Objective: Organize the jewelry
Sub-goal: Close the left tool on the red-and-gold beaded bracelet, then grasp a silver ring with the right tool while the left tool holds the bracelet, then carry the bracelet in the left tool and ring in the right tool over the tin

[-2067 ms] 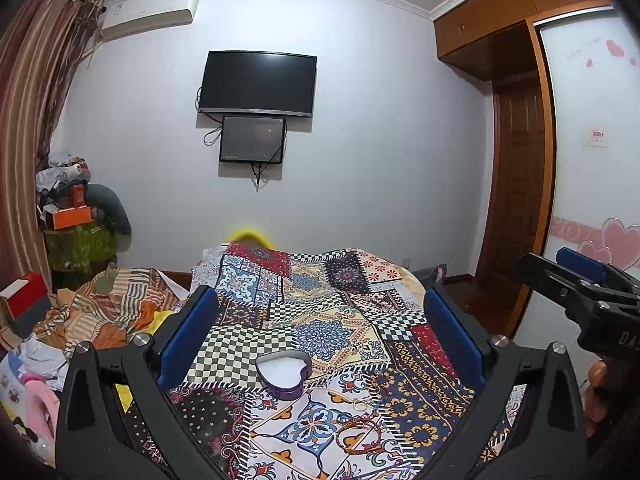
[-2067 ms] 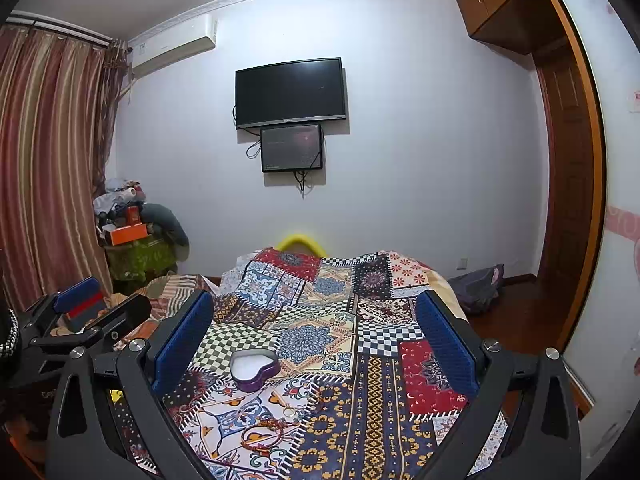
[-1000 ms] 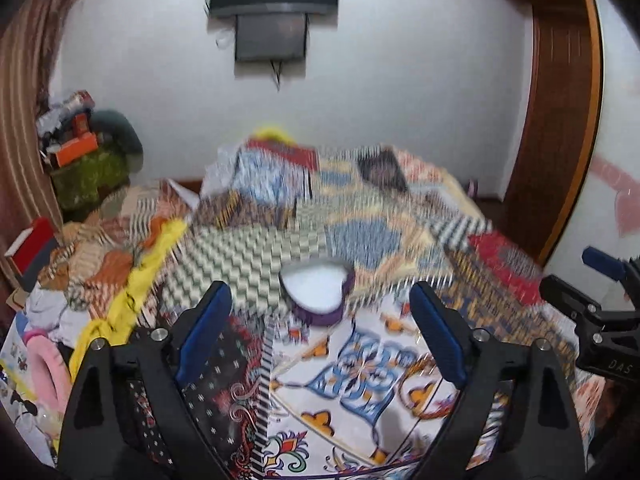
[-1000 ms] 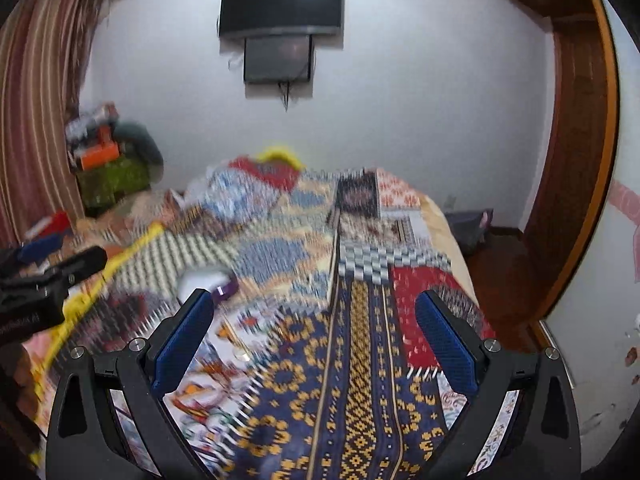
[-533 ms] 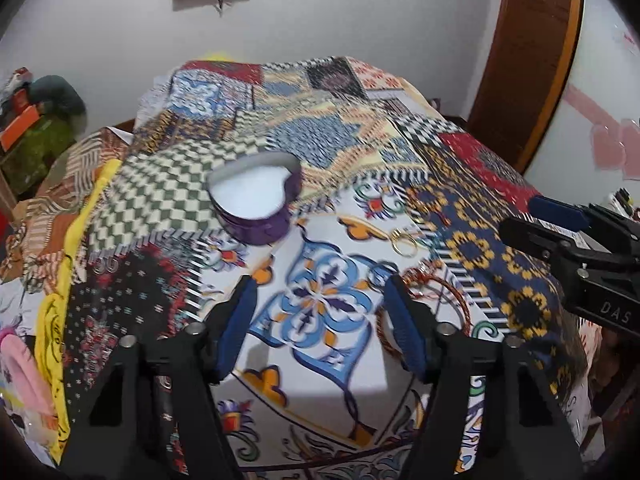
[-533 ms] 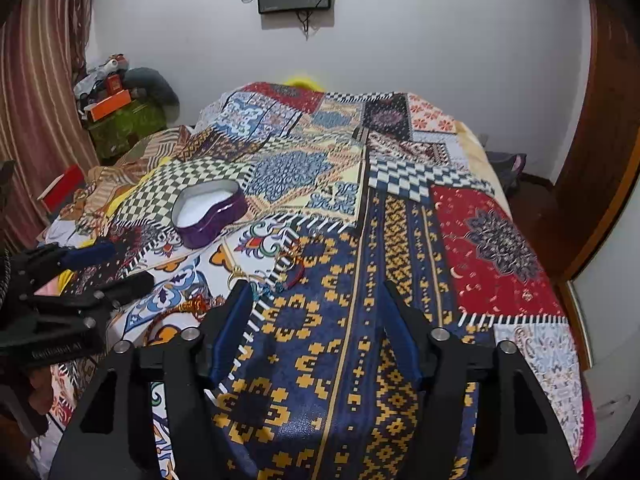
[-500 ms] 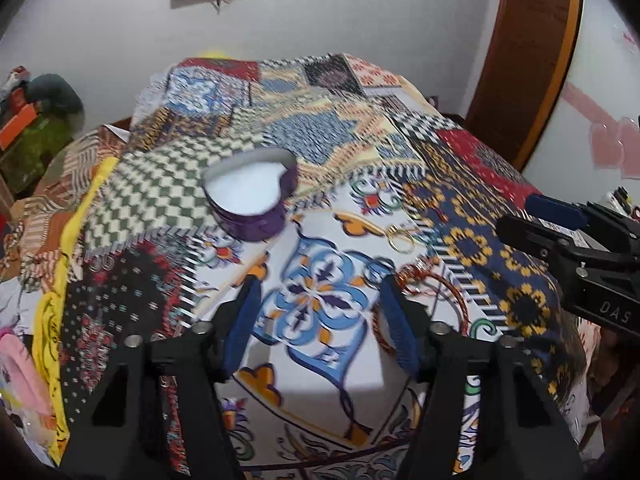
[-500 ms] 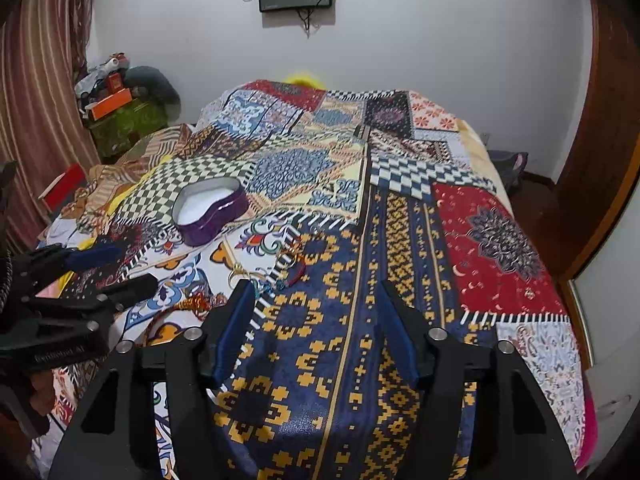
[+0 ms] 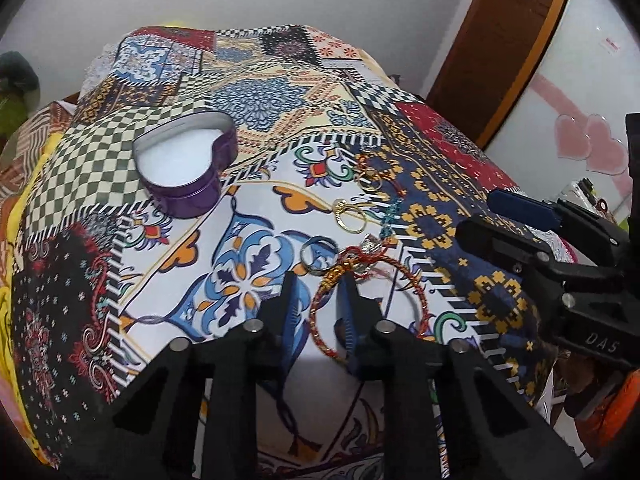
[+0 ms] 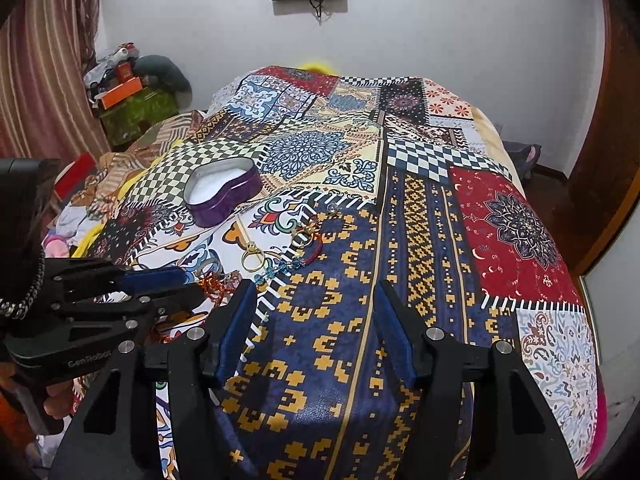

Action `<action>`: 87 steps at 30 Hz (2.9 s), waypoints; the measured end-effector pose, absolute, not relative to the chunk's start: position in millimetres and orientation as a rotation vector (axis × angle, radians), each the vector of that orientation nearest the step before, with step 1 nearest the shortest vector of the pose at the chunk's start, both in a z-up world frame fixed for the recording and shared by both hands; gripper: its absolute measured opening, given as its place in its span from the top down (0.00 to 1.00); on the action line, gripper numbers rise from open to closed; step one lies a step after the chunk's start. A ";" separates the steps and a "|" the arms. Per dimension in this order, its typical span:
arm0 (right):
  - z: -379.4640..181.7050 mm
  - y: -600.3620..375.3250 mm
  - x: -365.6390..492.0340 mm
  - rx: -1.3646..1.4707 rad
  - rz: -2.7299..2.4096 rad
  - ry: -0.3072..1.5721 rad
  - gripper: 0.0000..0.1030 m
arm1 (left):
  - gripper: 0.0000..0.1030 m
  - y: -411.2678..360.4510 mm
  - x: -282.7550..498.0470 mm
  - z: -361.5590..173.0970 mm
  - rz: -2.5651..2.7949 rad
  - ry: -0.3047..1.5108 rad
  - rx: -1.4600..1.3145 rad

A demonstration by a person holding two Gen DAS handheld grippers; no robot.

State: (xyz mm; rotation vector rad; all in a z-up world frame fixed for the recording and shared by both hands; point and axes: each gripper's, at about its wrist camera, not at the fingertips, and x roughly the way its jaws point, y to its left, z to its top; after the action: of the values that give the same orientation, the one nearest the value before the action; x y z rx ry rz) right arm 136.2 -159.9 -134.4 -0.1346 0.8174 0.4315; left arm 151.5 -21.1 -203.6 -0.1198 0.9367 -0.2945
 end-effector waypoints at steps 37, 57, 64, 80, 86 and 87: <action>-156.5 -61.8 161.9 -0.385 0.707 0.940 0.46 | 0.96 61.1 112.8 -185.9 -0.067 0.784 -0.162; -145.3 -61.7 169.7 -0.343 0.705 0.942 0.81 | 0.96 65.9 115.2 -174.8 -0.049 0.748 -0.165; -118.7 -60.7 179.4 -0.283 0.695 0.884 0.81 | 0.96 64.9 123.5 -153.0 -0.043 0.692 -0.134; -84.8 -55.6 210.7 -0.206 0.674 0.780 0.81 | 0.96 72.7 161.1 -130.3 -0.016 0.632 -0.083; -86.8 -44.7 222.5 -0.221 0.678 0.773 0.80 | 0.96 80.8 180.9 -136.1 0.001 0.648 -0.086; -88.6 -41.5 225.3 -0.224 0.681 0.774 0.81 | 0.96 81.6 183.7 -137.0 0.004 0.651 -0.085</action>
State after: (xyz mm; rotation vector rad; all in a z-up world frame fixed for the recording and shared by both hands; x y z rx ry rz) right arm 225.3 -41.5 -88.6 -0.2244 0.7744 0.6808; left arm 183.7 81.6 -137.0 -0.0849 0.6514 0.0038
